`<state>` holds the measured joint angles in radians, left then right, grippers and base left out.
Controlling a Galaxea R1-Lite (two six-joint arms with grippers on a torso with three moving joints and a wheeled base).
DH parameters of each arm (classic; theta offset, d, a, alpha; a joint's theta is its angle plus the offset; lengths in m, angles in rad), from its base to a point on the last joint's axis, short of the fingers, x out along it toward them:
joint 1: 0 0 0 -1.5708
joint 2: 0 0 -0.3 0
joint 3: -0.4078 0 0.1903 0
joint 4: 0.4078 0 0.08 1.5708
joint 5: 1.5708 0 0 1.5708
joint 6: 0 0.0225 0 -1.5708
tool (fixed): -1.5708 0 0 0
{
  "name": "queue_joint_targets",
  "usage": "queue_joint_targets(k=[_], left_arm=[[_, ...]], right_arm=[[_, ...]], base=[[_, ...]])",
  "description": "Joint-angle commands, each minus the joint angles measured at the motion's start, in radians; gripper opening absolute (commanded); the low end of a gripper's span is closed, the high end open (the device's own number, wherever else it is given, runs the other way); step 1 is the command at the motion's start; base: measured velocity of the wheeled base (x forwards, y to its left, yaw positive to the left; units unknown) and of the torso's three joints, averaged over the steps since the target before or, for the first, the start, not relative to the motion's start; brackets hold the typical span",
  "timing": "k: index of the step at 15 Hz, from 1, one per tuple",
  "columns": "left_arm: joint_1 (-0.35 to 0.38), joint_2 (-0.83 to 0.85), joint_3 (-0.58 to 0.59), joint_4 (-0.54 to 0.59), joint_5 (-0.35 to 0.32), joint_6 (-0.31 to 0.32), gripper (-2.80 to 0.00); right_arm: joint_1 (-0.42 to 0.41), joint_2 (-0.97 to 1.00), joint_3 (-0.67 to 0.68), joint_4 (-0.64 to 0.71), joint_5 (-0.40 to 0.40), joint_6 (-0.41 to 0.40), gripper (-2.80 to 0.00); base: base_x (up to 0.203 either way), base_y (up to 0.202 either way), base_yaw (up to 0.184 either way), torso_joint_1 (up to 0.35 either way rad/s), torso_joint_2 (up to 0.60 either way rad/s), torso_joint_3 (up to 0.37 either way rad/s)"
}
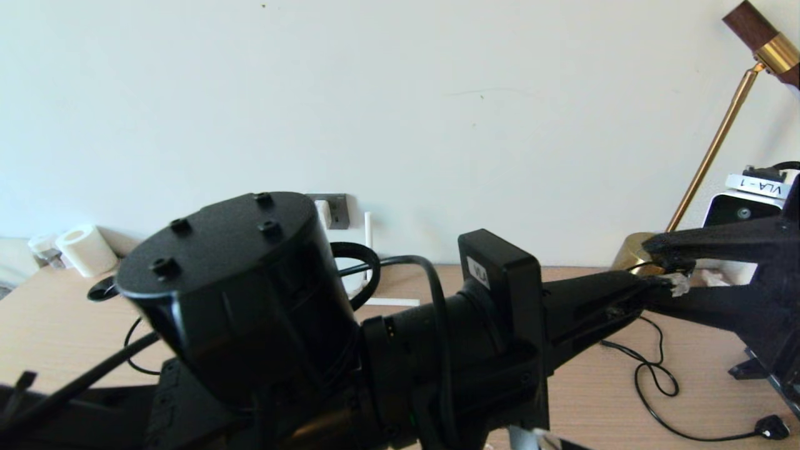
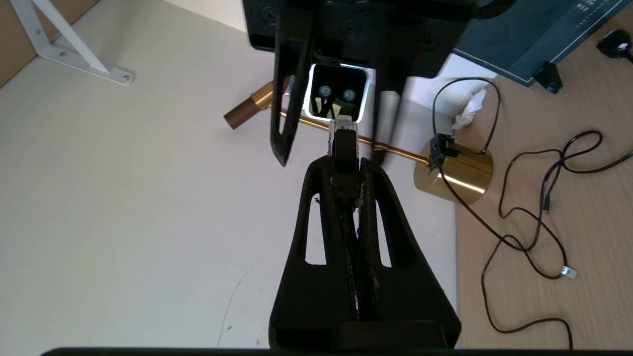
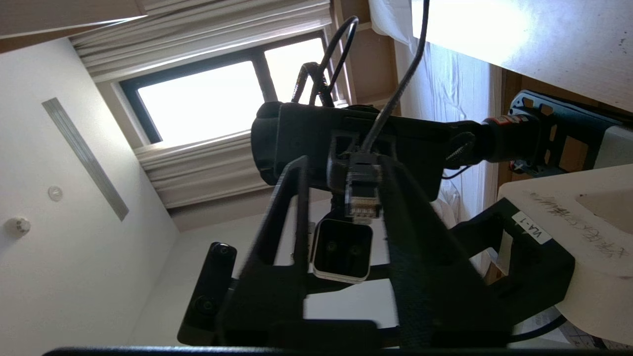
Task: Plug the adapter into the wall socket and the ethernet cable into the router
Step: Plug cable into router interface
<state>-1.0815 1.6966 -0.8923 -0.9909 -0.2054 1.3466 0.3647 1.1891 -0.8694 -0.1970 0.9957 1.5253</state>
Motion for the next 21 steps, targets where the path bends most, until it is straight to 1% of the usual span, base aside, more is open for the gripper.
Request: queue_joint_targets(k=[1,3,4,5,6,7,8,9,10,11,12,13,14,15,16,17,19,20,21], left_arm=[[0.0,-0.001,0.001,-0.009,-0.002,0.006,-2.8],[0.0,-0.006,0.007,-0.009,0.0,0.005,-2.8],[0.002,-0.015,0.019,-0.008,0.003,-0.001,-2.8],[0.017,-0.036,0.038,-0.003,0.01,-0.029,-2.8],[0.049,-0.058,0.06,0.002,0.023,-0.072,-2.8],[0.096,-0.075,0.083,0.004,0.036,-0.148,-2.8],[0.152,-0.084,0.1,0.005,0.047,-0.27,-2.8],[0.206,-0.086,0.11,0.006,0.056,-0.411,-2.8],[0.254,-0.084,0.116,0.006,0.071,-0.561,-2.8],[0.299,-0.079,0.12,0.006,0.1,-0.708,-2.8],[0.352,-0.071,0.123,0.008,0.146,-0.847,-2.8],[0.402,-0.057,0.127,0.014,0.19,-0.974,-2.8],[0.448,-0.044,0.136,0.028,0.221,-1.079,-2.8],[0.489,-0.034,0.146,0.06,0.243,-1.171,-2.8],[0.516,-0.026,0.15,0.119,0.253,-1.255,-2.8],[0.526,-0.022,0.147,0.18,0.261,-1.338,-2.8],[0.539,-0.012,0.139,0.277,0.304,-1.515,-2.8],[0.564,0.001,0.141,0.289,0.335,-1.567,-2.8],[0.591,0.008,0.164,0.292,0.371,-1.597,-2.8]], right_arm=[[0.0,-0.002,0.001,0.001,0.004,0.008,0.0],[-0.001,-0.003,0.007,-0.006,-0.018,0.009,0.0],[-0.001,-0.008,0.016,-0.015,-0.06,0.007,0.0],[-0.002,-0.023,0.033,-0.04,-0.127,-0.012,0.0],[-0.002,-0.058,0.061,-0.063,-0.209,-0.063,0.0],[-0.002,-0.093,0.088,-0.074,-0.308,-0.155,0.0],[-0.003,-0.125,0.111,-0.079,-0.42,-0.281,0.0],[-0.003,-0.152,0.139,-0.081,-0.553,-0.435,0.0],[-0.003,-0.174,0.172,-0.084,-0.699,-0.621,0.0],[-0.003,-0.195,0.212,-0.092,-0.869,-0.811,0.0],[-0.003,-0.232,0.27,-0.114,-1.041,-1.0,0.0],[-0.003,-0.302,0.327,-0.141,-1.155,-1.127,0.0],[-0.003,-0.388,0.371,-0.156,-1.201,-1.214,0.0],[-0.004,-0.482,0.405,-0.153,-1.241,-1.28,0.0],[-0.005,-0.574,0.424,-0.115,-1.278,-1.322,0.0],[-0.005,-0.659,0.434,-0.046,-1.307,-1.348,0.0],[-0.009,-0.81,0.45,0.147,-1.348,-1.376,0.0],[-0.02,-0.861,0.462,0.213,-1.371,-1.382,0.0],[-0.056,-0.896,0.481,0.248,-1.416,-1.383,0.0]], base=[[0.0,0.0,0.0,0.0,0.0,0.0],[0.0,0.0,0.0,0.0,0.0,0.0],[0.0,0.0,0.0,0.0,0.0,0.0],[0.0,0.0,0.0,0.0,0.0,0.0],[0.0,0.0,0.0,0.0,0.0,0.0],[0.0,0.0,0.0,0.0,0.0,0.0],[0.0,0.0,0.0,0.0,0.0,0.0],[0.0,0.0,0.0,0.0,0.0,0.0],[0.0,0.0,0.0,0.0,0.0,0.0],[0.0,0.0,0.0,0.0,0.0,0.0],[0.0,0.0,0.0,0.0,0.0,0.0],[0.0,0.0,0.0,0.0,0.0,0.0],[0.0,0.0,0.0,0.0,0.0,0.0],[0.0,0.0,0.0,0.0,0.0,0.0],[0.0,0.0,0.0,0.0,0.0,0.0],[0.0,0.0,0.0,0.0,0.0,0.0],[0.0,0.0,0.0,0.0,0.0,0.0],[0.0,0.0,0.0,0.0,0.0,0.0],[0.0,0.0,0.0,0.0,0.0,0.0]])
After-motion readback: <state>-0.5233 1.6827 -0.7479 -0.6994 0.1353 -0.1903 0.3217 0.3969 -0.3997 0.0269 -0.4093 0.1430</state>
